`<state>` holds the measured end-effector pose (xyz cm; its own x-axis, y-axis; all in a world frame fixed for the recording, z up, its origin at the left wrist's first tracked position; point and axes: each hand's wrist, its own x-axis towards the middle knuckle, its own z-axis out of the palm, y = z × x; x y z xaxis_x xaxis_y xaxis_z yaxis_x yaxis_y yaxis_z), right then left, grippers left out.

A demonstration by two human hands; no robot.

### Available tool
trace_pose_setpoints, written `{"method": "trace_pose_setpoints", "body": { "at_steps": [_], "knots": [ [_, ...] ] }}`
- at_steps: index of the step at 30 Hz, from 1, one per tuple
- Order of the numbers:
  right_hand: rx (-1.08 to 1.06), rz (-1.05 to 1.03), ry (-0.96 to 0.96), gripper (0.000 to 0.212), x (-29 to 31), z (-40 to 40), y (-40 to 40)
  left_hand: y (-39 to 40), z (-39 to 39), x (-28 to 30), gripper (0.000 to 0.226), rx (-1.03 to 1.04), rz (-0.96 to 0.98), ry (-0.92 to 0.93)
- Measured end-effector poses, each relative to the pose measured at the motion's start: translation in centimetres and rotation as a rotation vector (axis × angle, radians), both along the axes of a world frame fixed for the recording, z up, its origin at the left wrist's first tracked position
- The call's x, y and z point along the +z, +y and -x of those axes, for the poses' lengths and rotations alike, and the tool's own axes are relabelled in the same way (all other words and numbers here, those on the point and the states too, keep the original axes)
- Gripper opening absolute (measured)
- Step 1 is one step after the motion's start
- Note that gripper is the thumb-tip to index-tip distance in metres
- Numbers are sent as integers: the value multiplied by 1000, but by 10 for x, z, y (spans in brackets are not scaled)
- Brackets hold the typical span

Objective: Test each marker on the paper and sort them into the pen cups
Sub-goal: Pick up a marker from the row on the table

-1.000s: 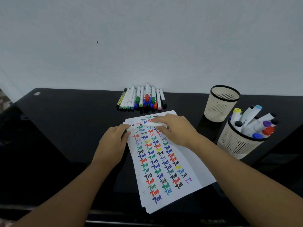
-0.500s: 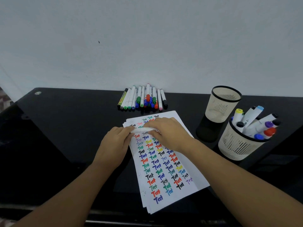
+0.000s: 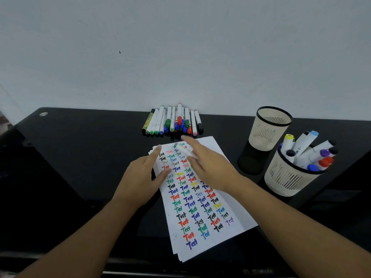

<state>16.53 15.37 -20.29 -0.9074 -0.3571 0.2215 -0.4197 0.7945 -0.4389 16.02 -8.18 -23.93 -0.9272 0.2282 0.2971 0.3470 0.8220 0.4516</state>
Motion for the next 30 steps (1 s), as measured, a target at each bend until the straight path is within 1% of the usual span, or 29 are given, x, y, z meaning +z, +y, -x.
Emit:
{"method": "trace_pose_setpoints", "body": {
  "at_steps": [2, 4, 8, 13, 17, 21, 24, 26, 28, 30],
  "knots": [
    [-72, 95, -35, 58, 2, 1, 9, -1, 3, -2, 74, -12, 53, 13],
    [-133, 169, -70, 58, 3, 2, 16, -3, 5, -5, 69, -33, 65, 35],
    [-210, 278, -131, 52, 1, 0, 25, -2, 5, -4, 63, -37, 69, 52],
    [-208, 309, -153, 52, 2, -4, 23, -2, 4, -3, 64, -25, 78, 30],
    [-221, 349, -207, 52, 6, -4, 24, -3, 5, -3, 65, -19, 62, 10],
    [-252, 474, -248, 41, 19, -10, 25, -3, 3, -2, 69, -6, 2, -32],
    [-251, 568, -306, 41, 32, -20, 32, -3, -3, 4, 75, -11, -75, -76],
    [-248, 566, -269, 41, 38, -28, 37, -1, -8, 7, 87, -26, -5, -147],
    [-262, 581, -193, 30, 43, -35, 41, 5, -13, 9, 98, -32, 122, -226],
    [-292, 624, -161, 15, 49, -45, 45, 12, -21, 8, 106, -44, 226, -270]
  ]
}}
